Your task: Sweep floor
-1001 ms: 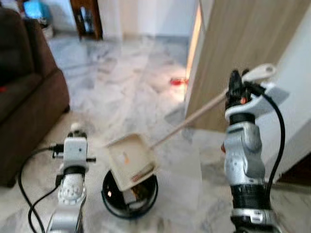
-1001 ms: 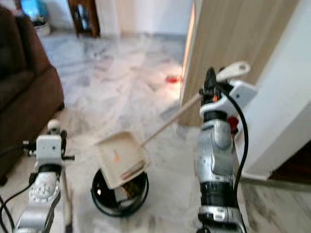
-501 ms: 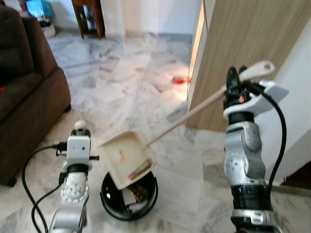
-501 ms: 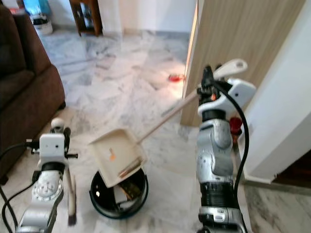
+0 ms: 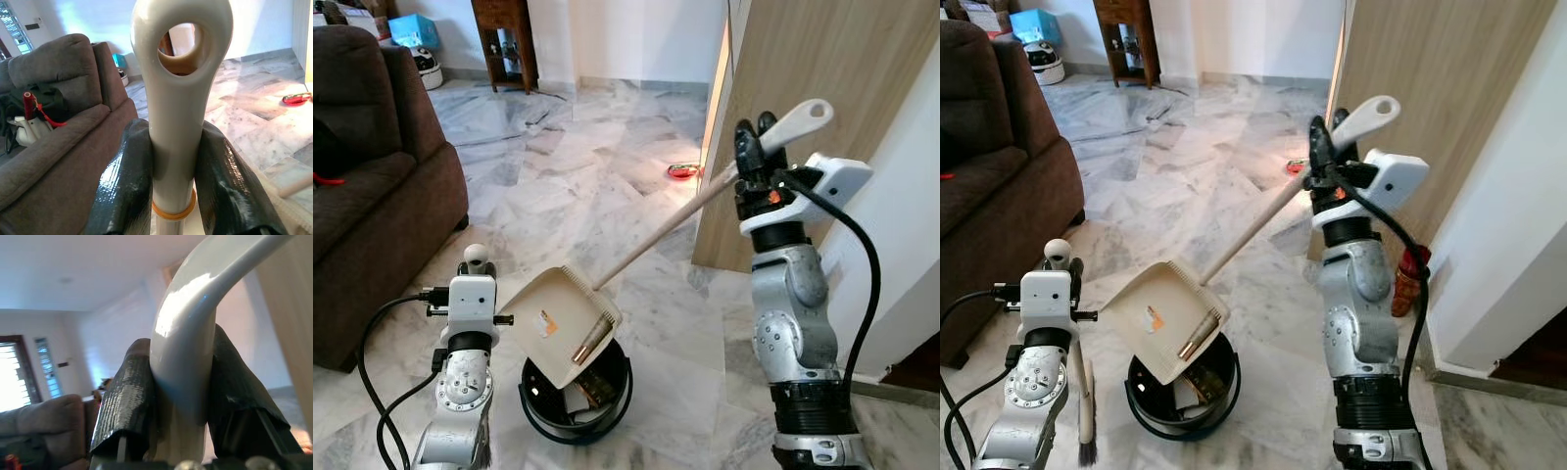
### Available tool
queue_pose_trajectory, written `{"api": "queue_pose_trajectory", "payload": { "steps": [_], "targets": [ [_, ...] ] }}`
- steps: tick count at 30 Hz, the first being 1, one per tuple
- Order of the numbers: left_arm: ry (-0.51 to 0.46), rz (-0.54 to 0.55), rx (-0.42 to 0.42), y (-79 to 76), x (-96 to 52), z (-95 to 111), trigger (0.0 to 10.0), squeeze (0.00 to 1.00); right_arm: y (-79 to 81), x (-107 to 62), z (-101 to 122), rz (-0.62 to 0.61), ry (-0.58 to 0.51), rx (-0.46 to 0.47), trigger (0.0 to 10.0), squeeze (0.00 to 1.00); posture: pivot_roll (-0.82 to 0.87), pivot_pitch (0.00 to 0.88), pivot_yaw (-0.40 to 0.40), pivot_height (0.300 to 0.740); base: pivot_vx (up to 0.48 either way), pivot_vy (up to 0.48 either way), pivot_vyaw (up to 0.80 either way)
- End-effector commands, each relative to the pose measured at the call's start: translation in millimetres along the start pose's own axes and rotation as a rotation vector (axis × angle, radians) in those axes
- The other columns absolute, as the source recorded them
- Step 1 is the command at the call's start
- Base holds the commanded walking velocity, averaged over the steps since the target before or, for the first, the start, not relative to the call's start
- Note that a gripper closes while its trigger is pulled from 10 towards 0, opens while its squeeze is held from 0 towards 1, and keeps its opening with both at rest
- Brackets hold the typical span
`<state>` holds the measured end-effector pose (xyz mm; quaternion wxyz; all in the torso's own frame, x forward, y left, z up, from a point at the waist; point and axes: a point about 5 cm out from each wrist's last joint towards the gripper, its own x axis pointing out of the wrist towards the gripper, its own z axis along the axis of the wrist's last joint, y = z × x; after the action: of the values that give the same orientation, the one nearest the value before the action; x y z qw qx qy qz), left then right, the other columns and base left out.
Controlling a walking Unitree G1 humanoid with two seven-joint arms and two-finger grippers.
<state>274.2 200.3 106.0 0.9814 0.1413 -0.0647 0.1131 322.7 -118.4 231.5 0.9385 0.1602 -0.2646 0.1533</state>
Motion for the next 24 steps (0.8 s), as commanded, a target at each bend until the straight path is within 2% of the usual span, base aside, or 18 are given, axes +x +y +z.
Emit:
{"api": "queue_pose_trajectory", "payload": {
  "steps": [1,3,8,16,20,24],
  "targets": [
    [-0.052,-0.005,-0.004,-0.1,3.6,9,10.0,0.0,13.0,4.9,20,0.057,-0.117,-0.016,10.0,0.0,0.03,0.0,0.023,0.74,0.0,0.0,0.0],
    [-0.053,-0.006,-0.004,-0.2,3.9,9,10.0,0.0,26.9,4.6,22,0.109,-0.133,0.013,10.0,0.0,0.03,0.0,0.024,0.74,0.0,0.0,0.0],
    [-0.054,-0.011,-0.005,-1.2,4.1,9,10.0,0.0,34.0,4.9,24,0.136,-0.15,0.019,10.0,0.0,0.03,0.0,0.025,0.74,0.0,0.0,0.0],
    [-0.055,-0.015,-0.004,-1.7,4.2,10,10.0,0.0,51.1,7.4,31,0.218,-0.192,-0.052,10.0,0.0,0.03,0.0,0.029,0.74,0.0,0.0,0.0],
    [-0.055,-0.019,-0.004,-2.0,4.2,10,10.0,0.0,65.0,9.0,37,0.289,-0.222,-0.131,10.0,0.0,0.03,0.0,0.031,0.74,0.0,0.0,0.0],
    [-0.055,-0.022,-0.005,-2.5,4.1,10,10.0,0.0,70.1,9.5,38,0.308,-0.233,-0.14,10.0,0.0,0.03,0.0,0.031,0.74,0.0,0.0,0.0]
  ]
}}
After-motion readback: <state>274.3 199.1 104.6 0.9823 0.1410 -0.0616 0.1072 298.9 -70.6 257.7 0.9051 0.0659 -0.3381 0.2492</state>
